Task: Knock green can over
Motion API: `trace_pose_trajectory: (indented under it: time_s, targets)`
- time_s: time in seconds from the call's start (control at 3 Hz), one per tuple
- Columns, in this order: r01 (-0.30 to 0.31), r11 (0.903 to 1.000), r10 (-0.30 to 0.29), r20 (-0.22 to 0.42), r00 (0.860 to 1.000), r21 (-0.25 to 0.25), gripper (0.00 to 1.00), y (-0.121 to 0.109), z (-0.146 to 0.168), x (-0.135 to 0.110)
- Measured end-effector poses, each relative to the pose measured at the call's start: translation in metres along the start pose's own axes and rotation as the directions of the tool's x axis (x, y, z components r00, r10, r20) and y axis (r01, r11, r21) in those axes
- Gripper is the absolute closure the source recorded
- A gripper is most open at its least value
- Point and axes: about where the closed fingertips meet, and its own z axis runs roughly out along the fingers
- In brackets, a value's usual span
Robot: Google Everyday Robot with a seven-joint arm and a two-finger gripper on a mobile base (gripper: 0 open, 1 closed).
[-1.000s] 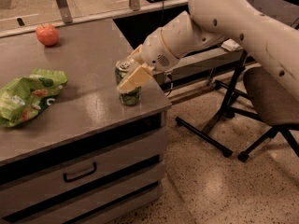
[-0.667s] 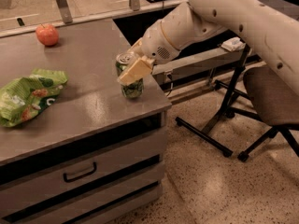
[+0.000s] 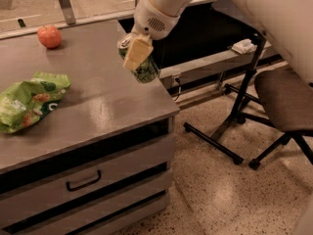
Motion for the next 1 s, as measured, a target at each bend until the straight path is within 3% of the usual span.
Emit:
trace_pose_trajectory:
  time_s: [0.33, 0.67, 1.0]
  targets:
    - [0.037, 0.9989, -0.04, -0.129, 0.991, -0.028, 1.0, 0.004, 0.016, 0.0]
    - [0.063, 0.9937, -0.081, -0.205, 0.975, -0.093, 0.85, 0.017, 0.042, 0.003]
    - [0.068, 0.9925, -0.088, -0.214, 0.973, -0.102, 0.61, 0.019, 0.046, 0.003]
